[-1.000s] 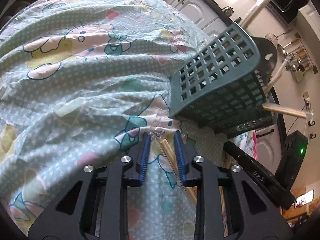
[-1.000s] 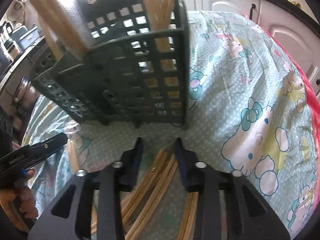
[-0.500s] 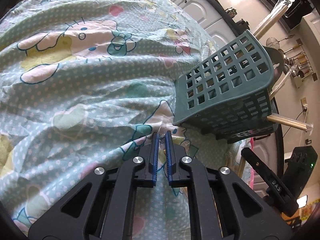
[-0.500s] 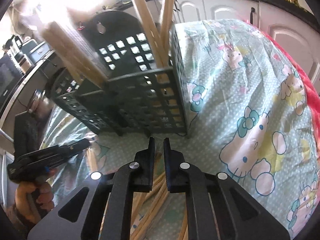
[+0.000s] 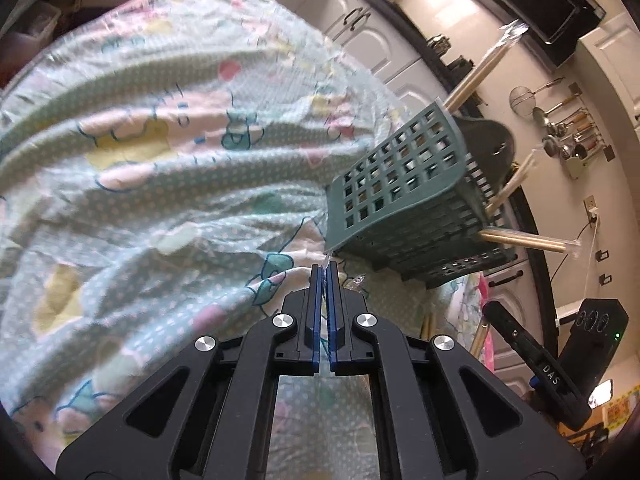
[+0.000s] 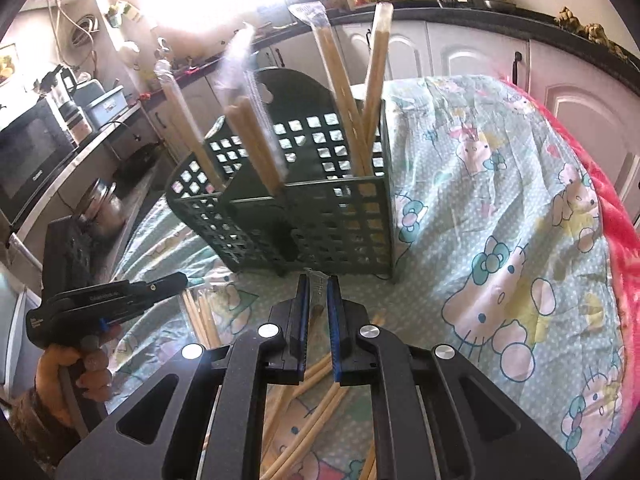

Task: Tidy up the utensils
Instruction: 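Close the left tool on a chopstick while the right tool grasps another, then lift the left tool's chopstick over the caddy while the right tool raises its own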

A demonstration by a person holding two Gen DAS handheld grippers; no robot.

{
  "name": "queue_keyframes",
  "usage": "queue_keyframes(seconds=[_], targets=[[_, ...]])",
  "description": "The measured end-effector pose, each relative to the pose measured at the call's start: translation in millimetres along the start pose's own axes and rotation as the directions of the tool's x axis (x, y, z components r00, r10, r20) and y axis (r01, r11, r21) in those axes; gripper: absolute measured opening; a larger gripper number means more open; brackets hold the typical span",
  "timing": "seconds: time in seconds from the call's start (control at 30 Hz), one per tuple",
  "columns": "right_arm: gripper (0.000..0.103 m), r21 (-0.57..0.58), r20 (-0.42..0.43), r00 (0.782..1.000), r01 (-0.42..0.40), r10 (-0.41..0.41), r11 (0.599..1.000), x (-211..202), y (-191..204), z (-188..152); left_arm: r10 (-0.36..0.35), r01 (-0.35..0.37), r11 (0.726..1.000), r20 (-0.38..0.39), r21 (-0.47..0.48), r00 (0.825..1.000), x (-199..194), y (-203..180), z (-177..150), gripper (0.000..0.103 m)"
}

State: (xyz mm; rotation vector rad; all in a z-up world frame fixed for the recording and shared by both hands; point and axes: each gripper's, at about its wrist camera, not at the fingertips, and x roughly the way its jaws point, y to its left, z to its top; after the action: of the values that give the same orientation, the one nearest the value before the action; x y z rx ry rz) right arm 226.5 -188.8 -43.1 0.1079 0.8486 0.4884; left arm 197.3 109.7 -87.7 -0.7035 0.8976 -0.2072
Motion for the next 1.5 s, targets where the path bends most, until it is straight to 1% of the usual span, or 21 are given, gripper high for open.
queue_keyframes(seconds=[0.07,0.23,0.33,0.5,0.63,0.83,1.03,1.27,1.5], targets=[[0.009,-0.007,0.012,1.0,-0.001,0.001,1.0,-8,3,0,-0.004,0.003,1.0,0.026,0.012,1.0,-9,0,0,0.0],[0.009,-0.027,0.034,0.999,-0.013,0.014,1.0,-20,10,2,0.02,-0.022,0.999,0.077,0.036,0.997,-31,0,-1,0.0],[0.009,-0.04,0.045,0.999,-0.014,0.016,0.999,-25,15,2,0.018,-0.022,0.999,0.105,0.038,0.994,-44,1,0,0.0],[0.009,-0.059,0.057,0.998,-0.029,0.032,0.998,-32,23,3,-0.016,0.007,0.998,0.151,0.064,0.988,-67,-6,0,0.0],[0.009,-0.076,0.069,0.996,-0.044,0.049,0.996,-40,30,4,-0.052,0.034,0.994,0.181,0.102,0.982,-84,-20,-1,0.0],[0.009,-0.098,0.102,0.992,-0.057,0.068,0.993,-55,41,6,-0.11,0.076,0.982,0.205,0.171,0.973,-99,-51,-3,0.0],[0.009,-0.121,0.145,0.985,-0.074,0.092,0.99,-74,52,11,-0.154,0.102,0.967,0.217,0.232,0.964,-108,-79,-5,0.0],[0.008,-0.166,0.193,0.974,-0.087,0.118,0.982,-95,68,16,-0.199,0.135,0.953,0.225,0.273,0.954,-114,-98,-4,0.0],[0.008,-0.184,0.236,0.962,-0.095,0.137,0.978,-109,75,24,-0.233,0.154,0.939,0.241,0.308,0.942,-121,-116,2,0.0]])
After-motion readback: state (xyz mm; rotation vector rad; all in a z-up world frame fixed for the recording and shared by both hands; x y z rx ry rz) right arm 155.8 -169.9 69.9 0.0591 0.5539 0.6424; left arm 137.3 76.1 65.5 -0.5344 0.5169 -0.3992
